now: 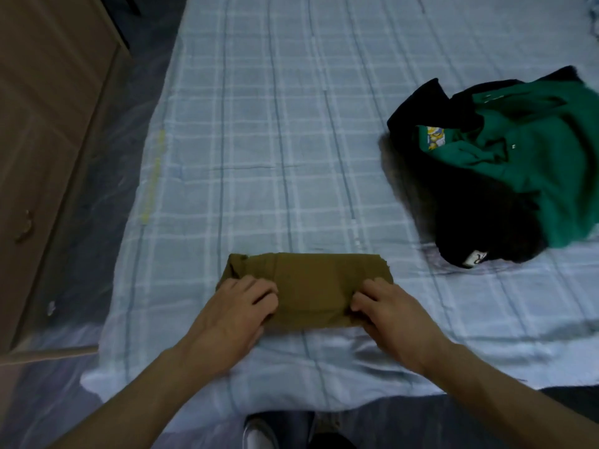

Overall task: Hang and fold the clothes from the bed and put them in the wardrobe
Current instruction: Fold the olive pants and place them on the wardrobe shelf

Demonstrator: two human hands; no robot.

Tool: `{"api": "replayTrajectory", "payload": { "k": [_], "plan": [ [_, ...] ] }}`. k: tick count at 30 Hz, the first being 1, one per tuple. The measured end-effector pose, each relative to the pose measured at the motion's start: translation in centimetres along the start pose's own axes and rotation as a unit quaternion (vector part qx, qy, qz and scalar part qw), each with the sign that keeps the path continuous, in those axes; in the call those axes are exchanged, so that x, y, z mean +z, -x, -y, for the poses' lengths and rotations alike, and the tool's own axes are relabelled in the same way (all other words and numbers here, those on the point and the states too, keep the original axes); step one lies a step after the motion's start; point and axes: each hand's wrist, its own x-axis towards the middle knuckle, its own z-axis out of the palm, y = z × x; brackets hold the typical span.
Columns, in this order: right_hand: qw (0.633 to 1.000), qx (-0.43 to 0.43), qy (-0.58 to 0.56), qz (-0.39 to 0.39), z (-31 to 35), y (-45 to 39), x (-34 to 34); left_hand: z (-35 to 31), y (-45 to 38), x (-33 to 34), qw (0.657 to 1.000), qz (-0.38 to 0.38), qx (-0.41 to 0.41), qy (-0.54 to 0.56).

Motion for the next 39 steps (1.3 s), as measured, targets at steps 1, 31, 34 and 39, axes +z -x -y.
{"api": "replayTrajectory", "payload": {
  "k": [1, 31, 34, 39],
  "plan": [
    [1.0, 0.009, 0.003, 0.002, 0.2, 0.3, 0.5, -0.1, 0.4, 0.6, 1.0, 0.01, -0.006, -0.007],
    [0.988, 0.084, -0.089, 0.095, -5.0, -7.1, 0.7, 3.9, -7.5, 0.3, 0.976, 0.106, -0.16, 0.106],
    [0.979, 0.095, -0.073, 0.164, -5.1, -8.2, 0.1, 3.2, -8.3, 0.0, 0.969, 0.141, -0.164, 0.123],
    [0.977, 0.066, -0.106, 0.17, -4.6, -8.1, -0.6, 1.7, -7.0, -0.3, 0.979, 0.071, -0.154, 0.117]
  ]
}}
